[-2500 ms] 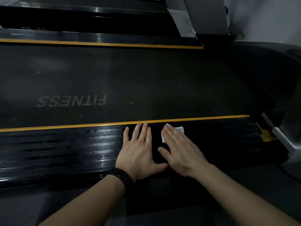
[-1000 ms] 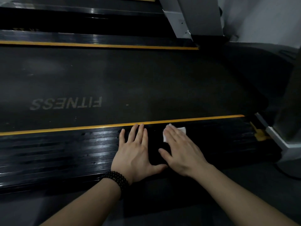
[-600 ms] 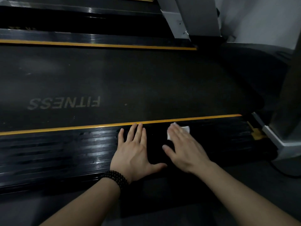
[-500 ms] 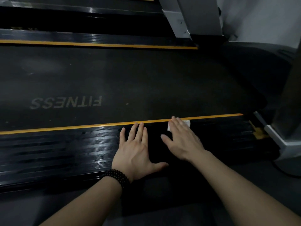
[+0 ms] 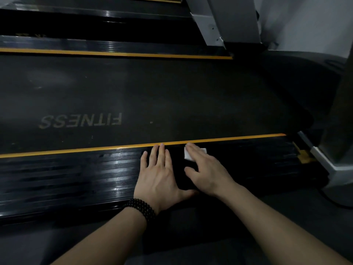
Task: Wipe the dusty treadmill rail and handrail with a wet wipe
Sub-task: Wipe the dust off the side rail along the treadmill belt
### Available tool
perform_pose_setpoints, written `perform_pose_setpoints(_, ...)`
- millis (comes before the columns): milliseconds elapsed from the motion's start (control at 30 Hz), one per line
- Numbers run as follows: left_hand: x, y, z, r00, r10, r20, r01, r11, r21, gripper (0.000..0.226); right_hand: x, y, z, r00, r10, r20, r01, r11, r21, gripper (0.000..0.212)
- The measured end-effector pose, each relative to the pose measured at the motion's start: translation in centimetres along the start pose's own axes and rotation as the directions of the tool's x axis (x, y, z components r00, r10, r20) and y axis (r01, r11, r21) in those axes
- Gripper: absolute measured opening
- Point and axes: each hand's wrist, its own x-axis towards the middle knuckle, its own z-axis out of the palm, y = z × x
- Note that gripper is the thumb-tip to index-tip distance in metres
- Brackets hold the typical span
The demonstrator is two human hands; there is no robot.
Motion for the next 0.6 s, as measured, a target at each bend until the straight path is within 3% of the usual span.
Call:
perform_pose_setpoints(133,0.0,-0.8,0.2,0.998,0.046,0.031,-0.047,0.999,0.015,0.126,-1.3,-0.7,1.7,0.978,-0.181,0.100,0.198,0.962,-0.190,0.073)
perform_pose_setpoints(267,-0.5,-2.3,0.4,0.993,0.120,0.018,-0.121,0.992,0.030,0.138,-6.0,1.1,2.3,0.947,-0.276,0.164,0.309,0.924,-0.225,0.071)
perform_pose_setpoints(467,-0.3,-1.9,0.4,0.993,0.122,0.002,-0.122,0.991,0.051,0.134,-5.0,3.2,1.3,0.998,-0.058,-0.013,0.051,0.948,-0.316,0.087)
perform_pose_setpoints(600,0.1,-0.6,0.6,0.996,0.084,0.038,-0.087,0.994,0.069,0.126,-5.0,1.7,2.2,0.995,-0.097,0.031,0.102,0.946,-0.307,0.089)
